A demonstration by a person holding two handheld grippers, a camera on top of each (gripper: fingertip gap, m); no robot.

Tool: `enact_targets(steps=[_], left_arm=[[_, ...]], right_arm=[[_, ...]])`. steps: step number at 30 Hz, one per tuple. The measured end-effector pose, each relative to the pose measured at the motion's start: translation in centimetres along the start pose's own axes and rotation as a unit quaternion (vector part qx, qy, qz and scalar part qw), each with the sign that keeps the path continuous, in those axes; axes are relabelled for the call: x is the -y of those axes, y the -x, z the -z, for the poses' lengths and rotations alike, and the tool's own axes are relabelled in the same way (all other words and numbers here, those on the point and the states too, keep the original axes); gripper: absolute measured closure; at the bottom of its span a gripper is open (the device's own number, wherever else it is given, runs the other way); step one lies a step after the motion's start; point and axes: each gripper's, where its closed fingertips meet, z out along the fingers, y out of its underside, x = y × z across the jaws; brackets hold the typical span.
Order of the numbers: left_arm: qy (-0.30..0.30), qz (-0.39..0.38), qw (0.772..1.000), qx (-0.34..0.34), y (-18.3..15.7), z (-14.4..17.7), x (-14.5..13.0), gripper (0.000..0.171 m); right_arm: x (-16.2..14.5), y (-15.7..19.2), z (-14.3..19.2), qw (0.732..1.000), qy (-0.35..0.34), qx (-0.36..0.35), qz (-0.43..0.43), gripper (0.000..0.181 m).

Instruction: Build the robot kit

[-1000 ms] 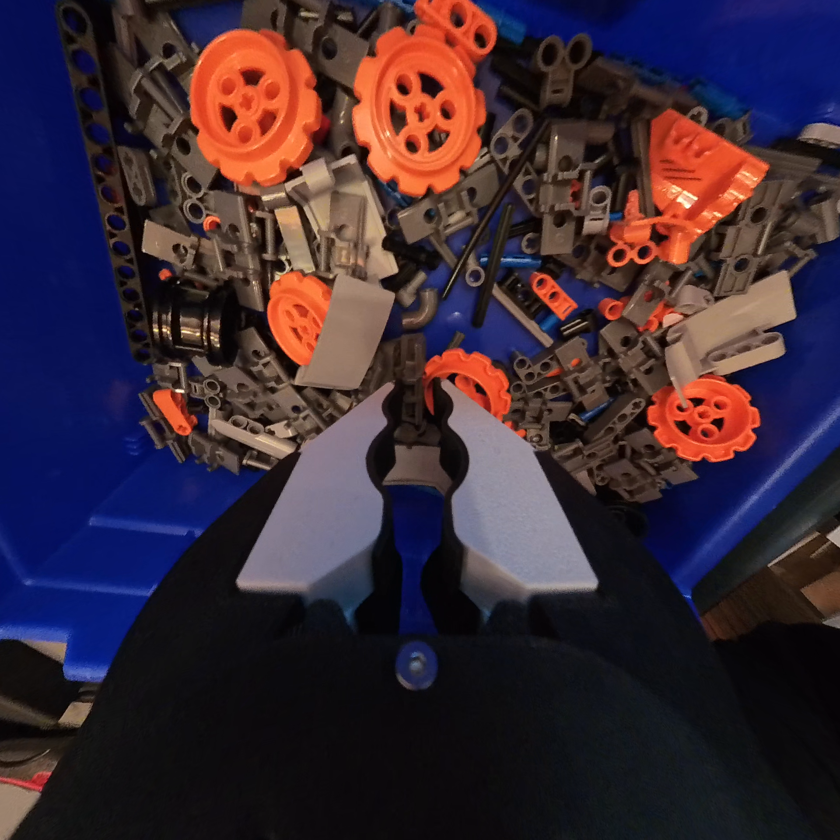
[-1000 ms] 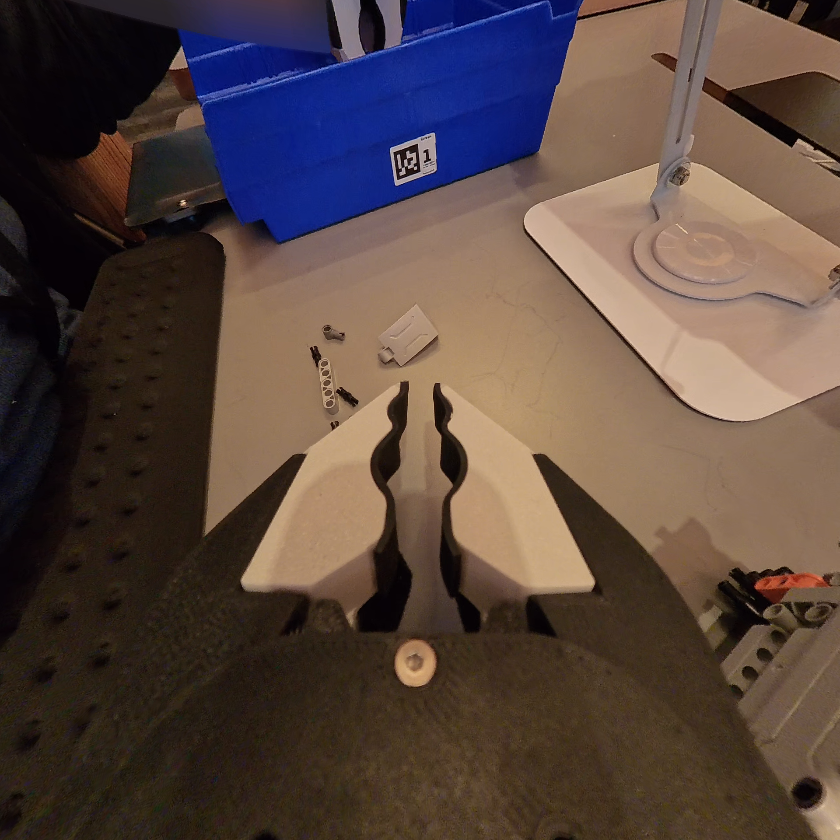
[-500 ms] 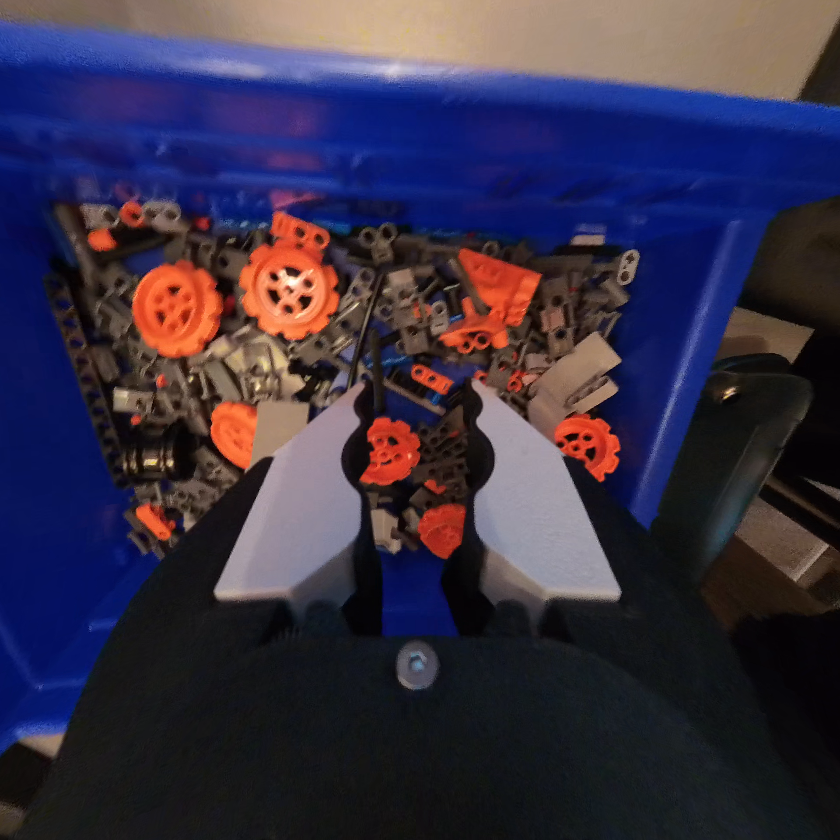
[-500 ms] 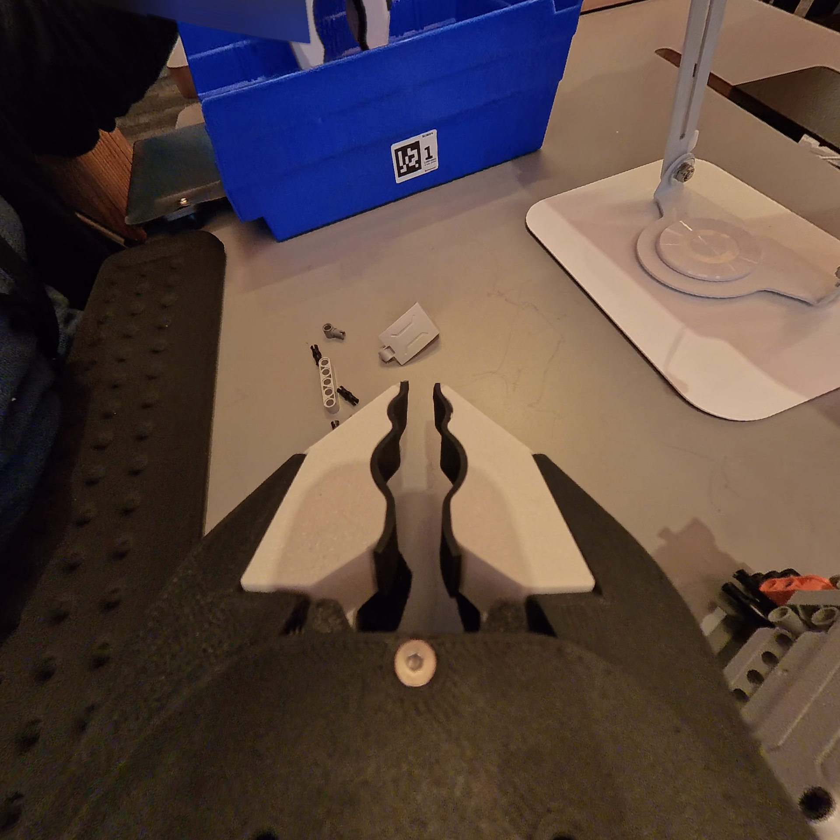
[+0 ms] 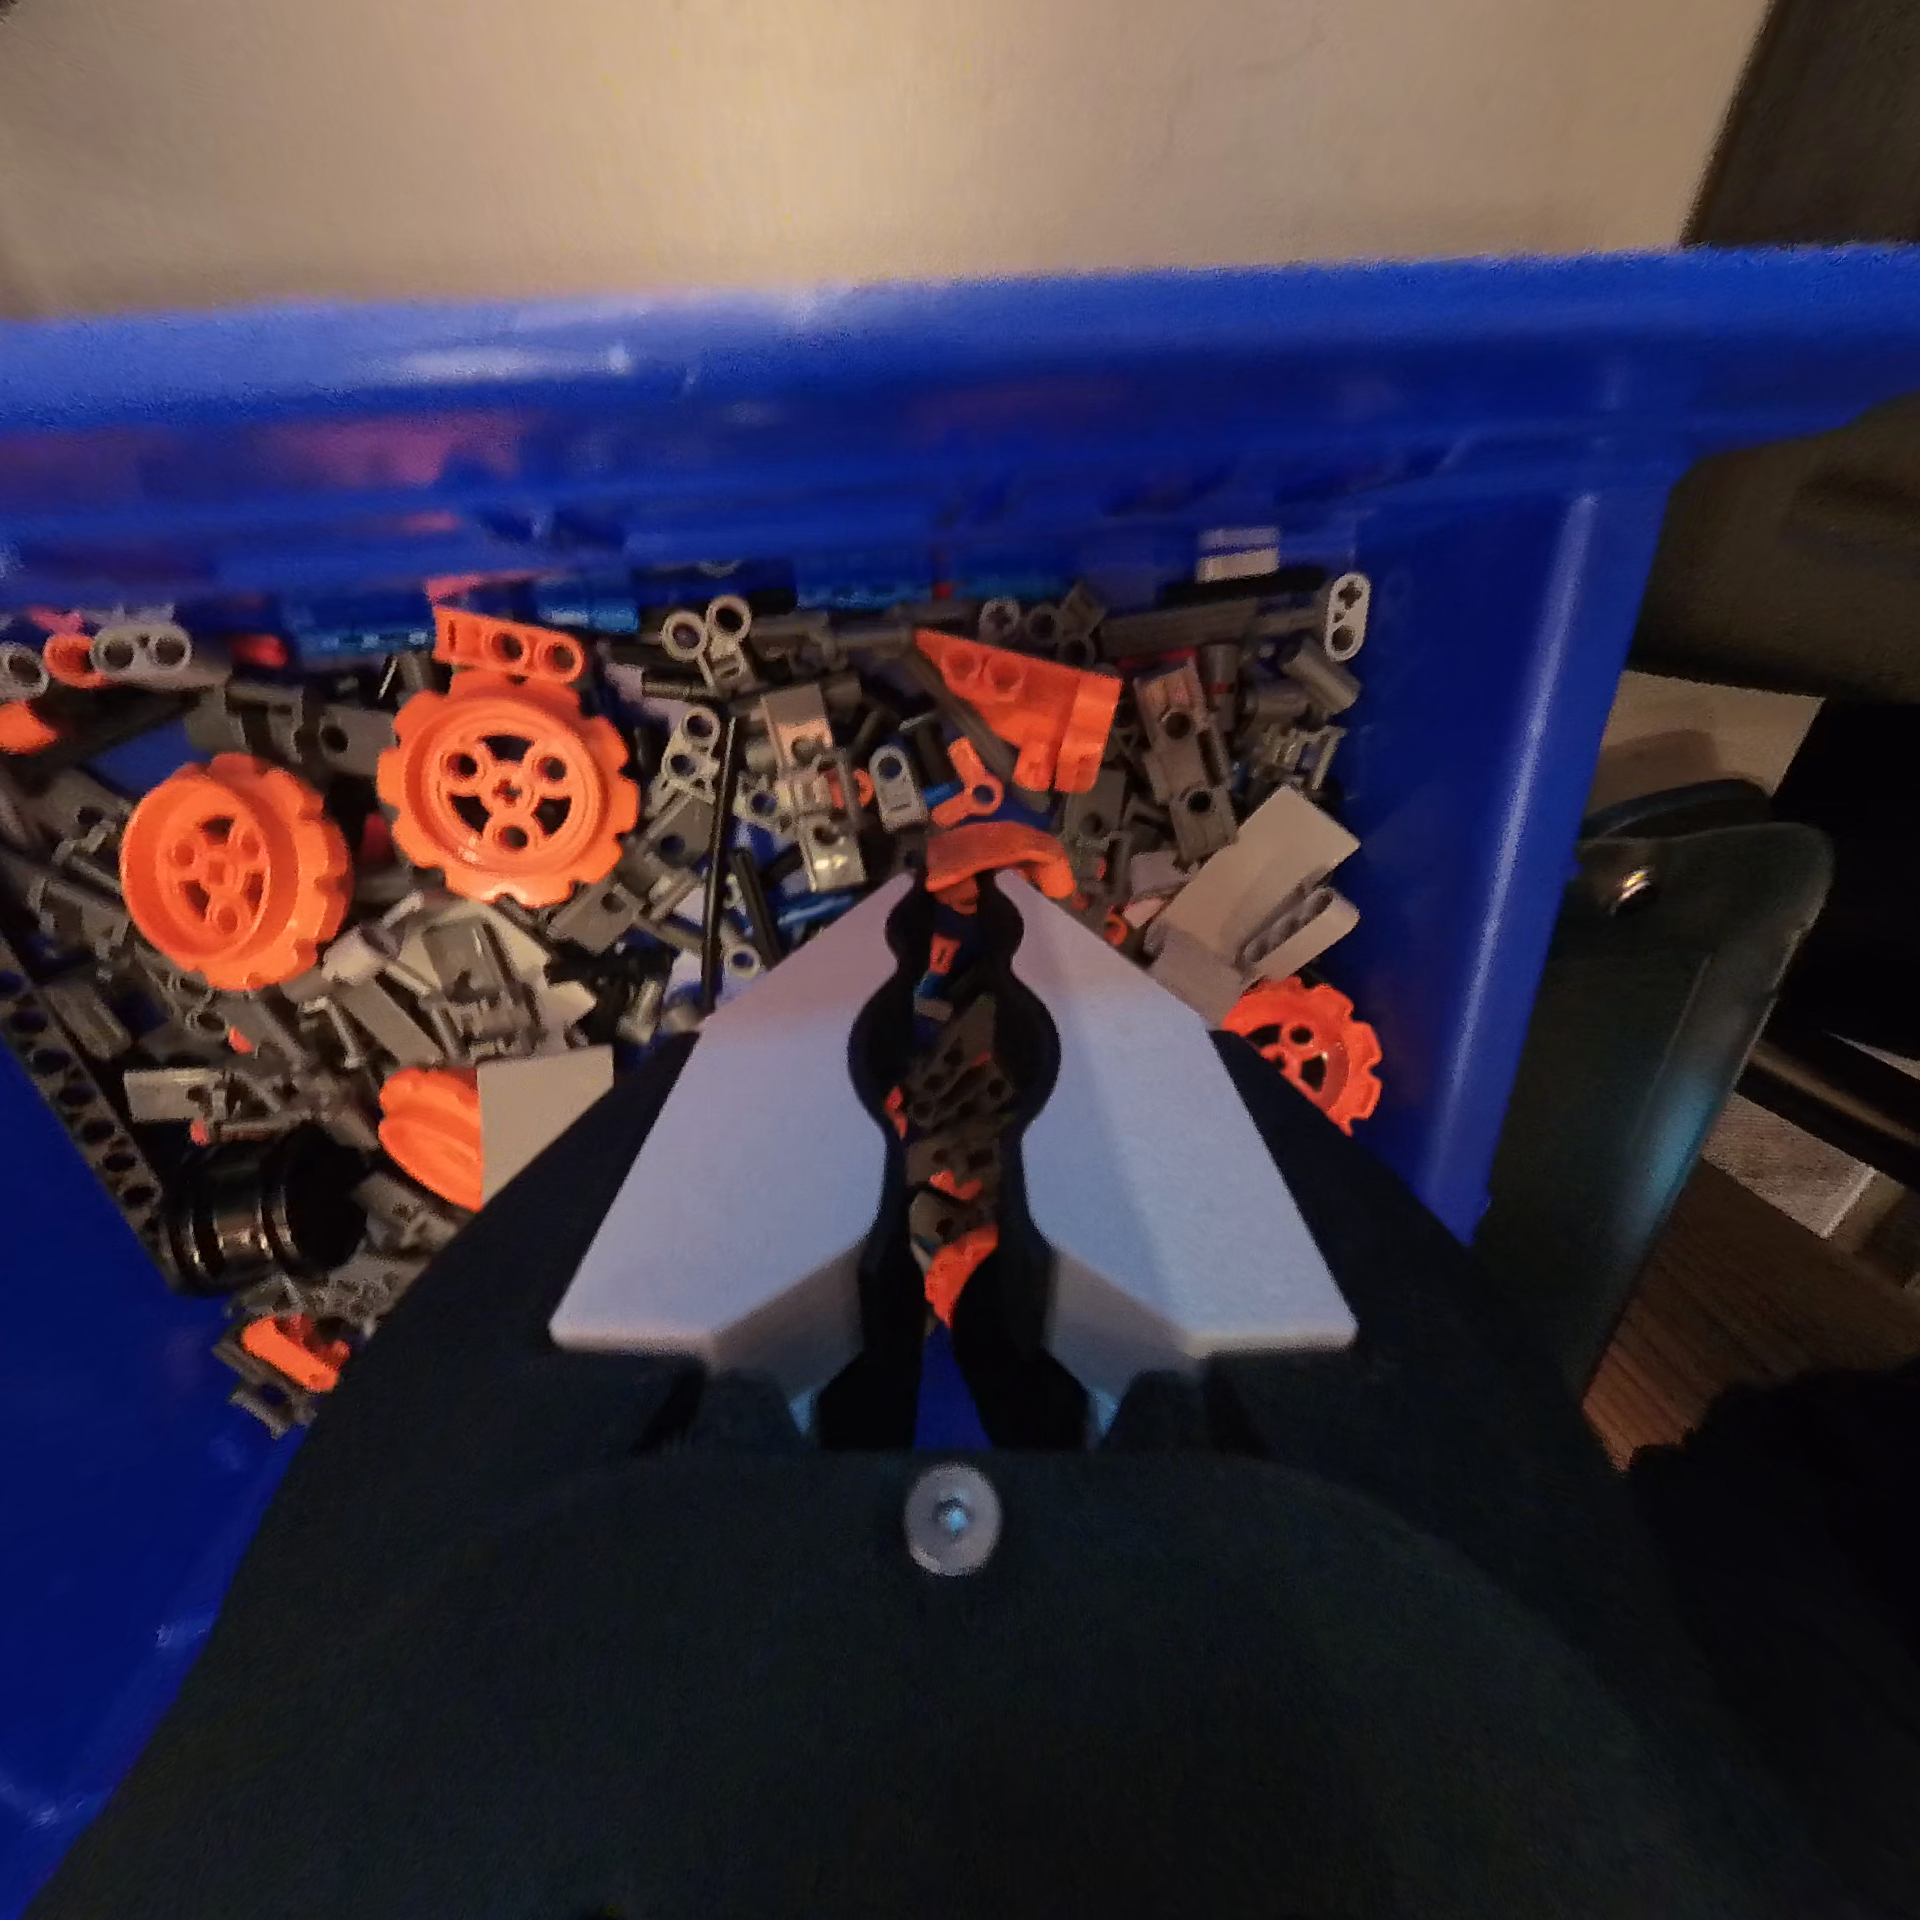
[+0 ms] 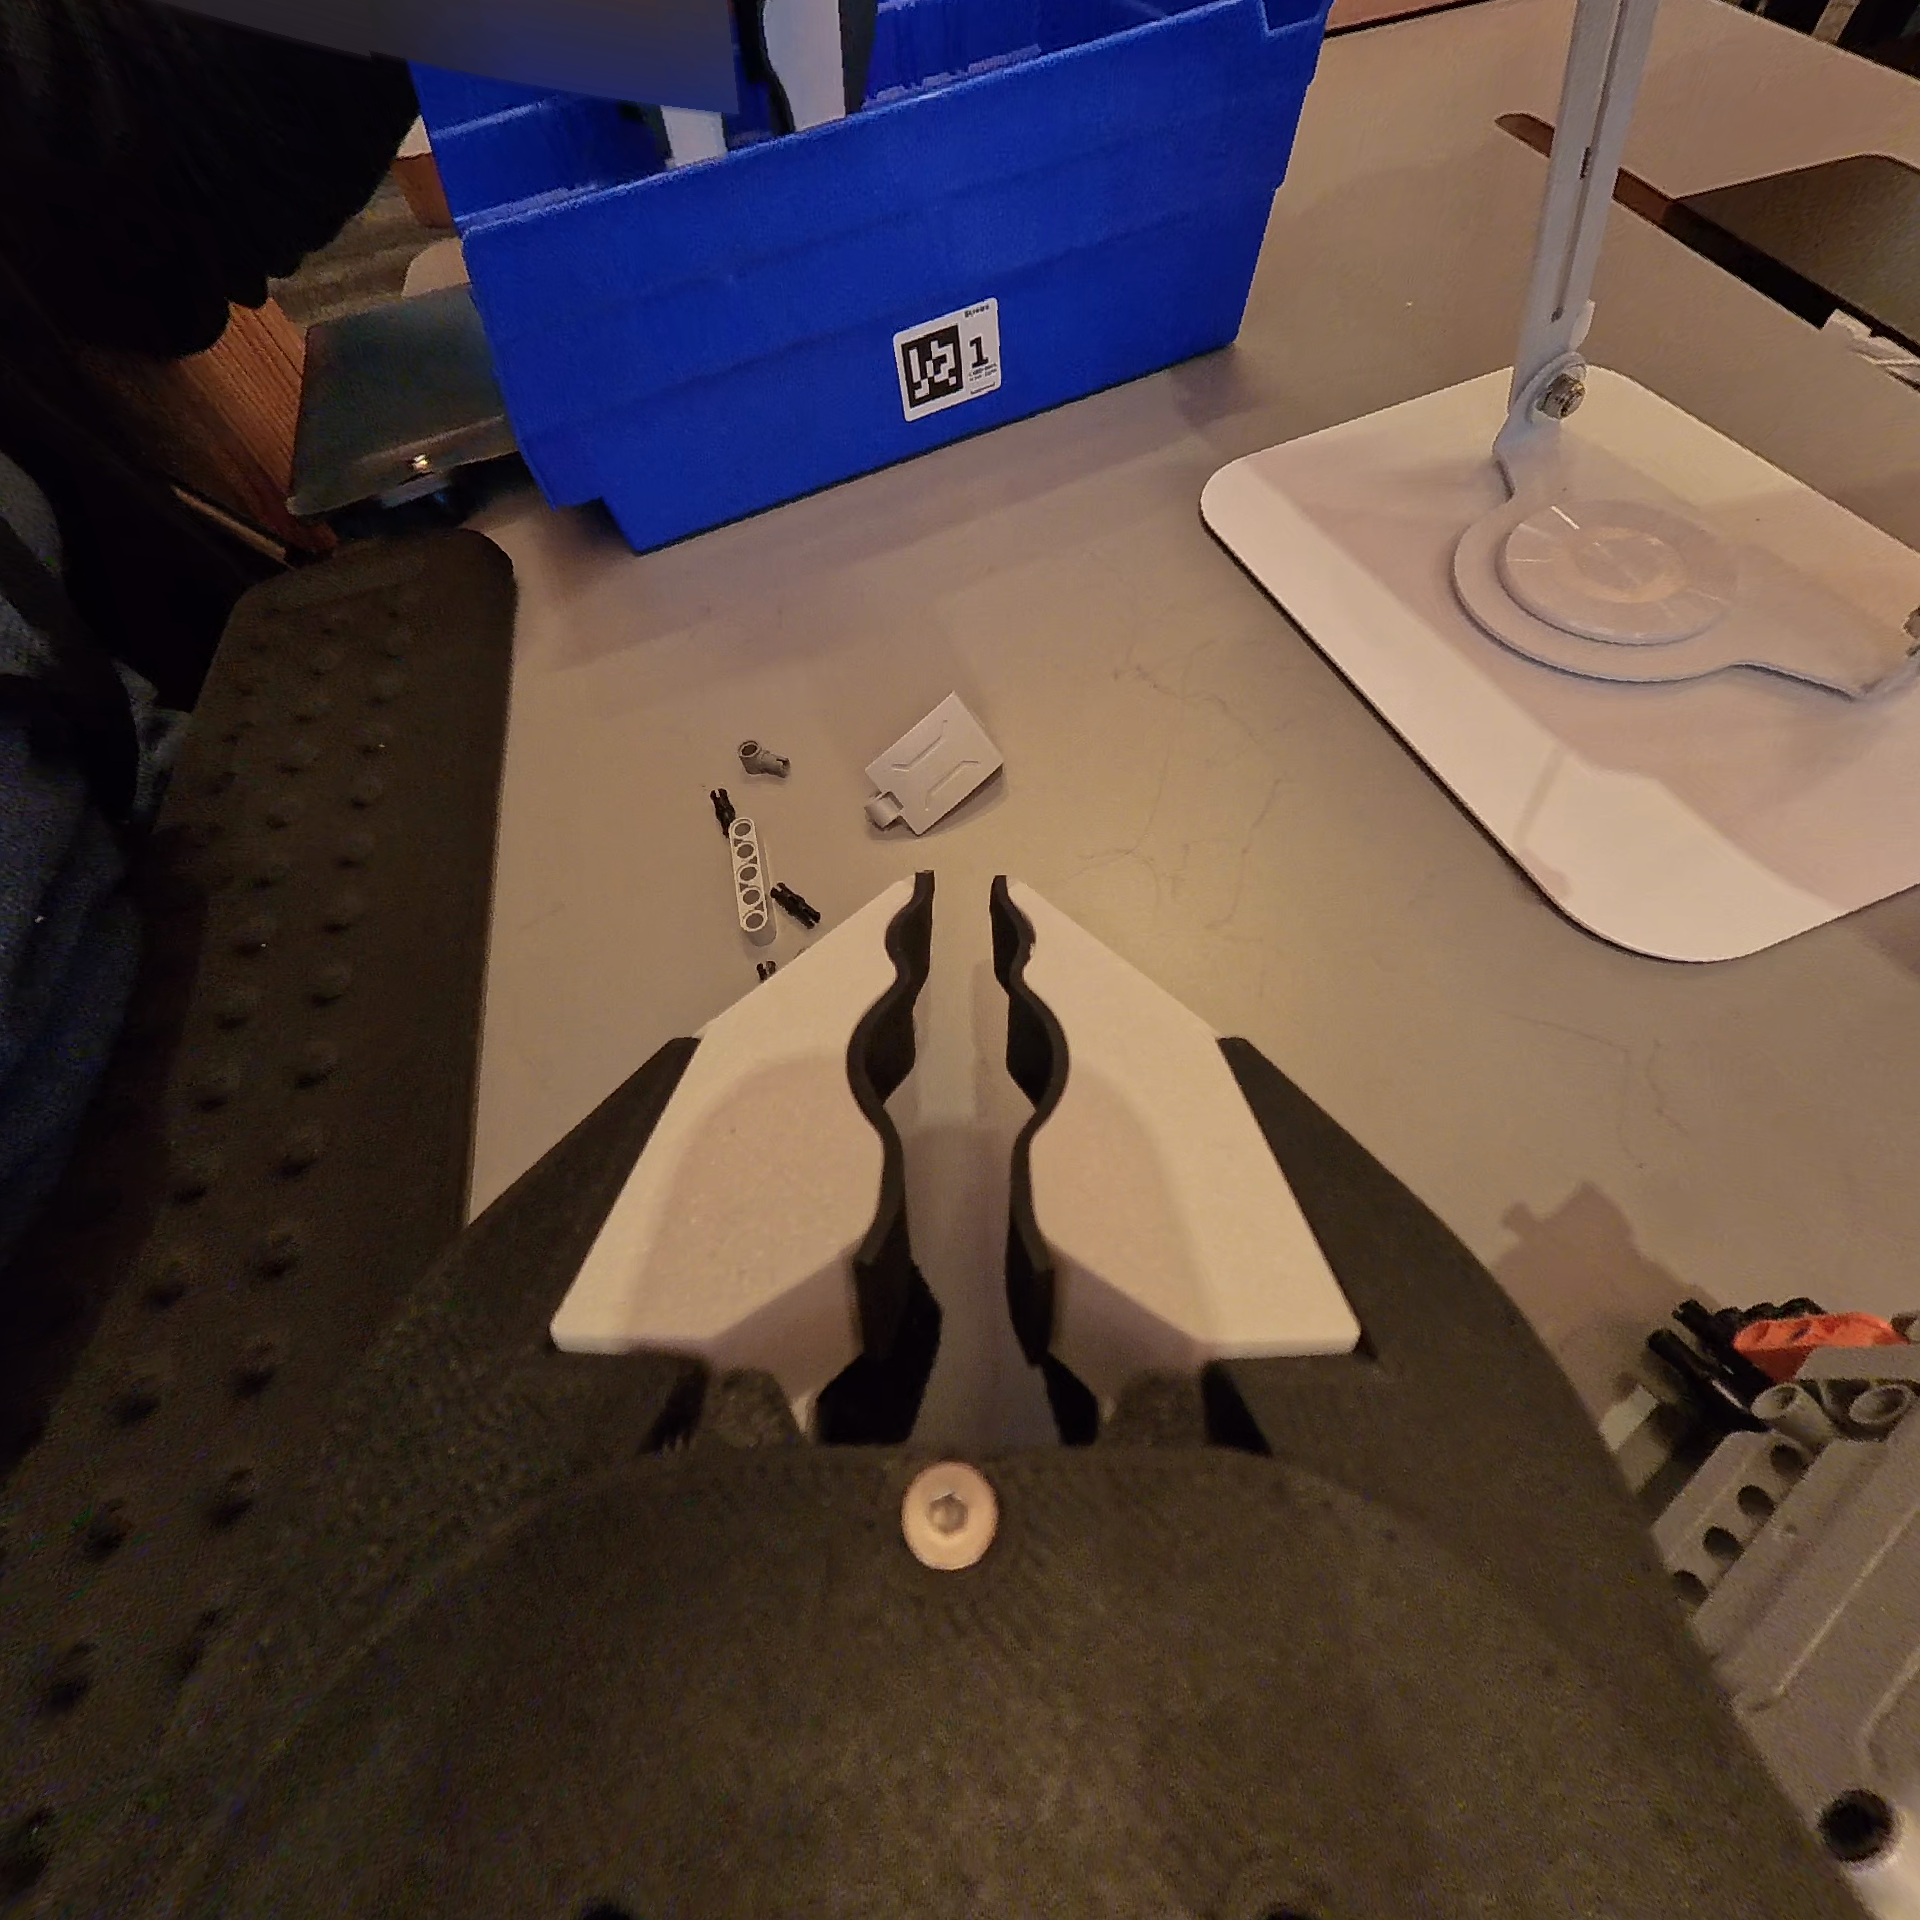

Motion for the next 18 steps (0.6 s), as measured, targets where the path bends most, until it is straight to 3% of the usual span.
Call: enact_targets(steps=[8,10,14,18], left_arm=[[0.014,0.085,0.995,0.047,3.1,1.7,-3.6,0.165],[0.033,0.111,0.992,0.055,3.9,1.6,-4.9,0.154],[0.019,0.115,0.991,0.062,4.4,1.7,-4.6,0.146],[-0.011,0.094,0.994,0.053,3.5,2.1,-2.7,0.143]], right_arm=[[0.0,0.0,0.0,1.000,0.001,0.000,0.000,0.173],[0.0,0.0,0.0,1.000,0.001,-0.001,0.000,0.173],[-0.1,-0.1,0.0,1.000,0.001,-0.001,0.000,0.173],[-0.1,-0.1,-0.1,1.000,0.002,-0.001,-0.001,0.173]])
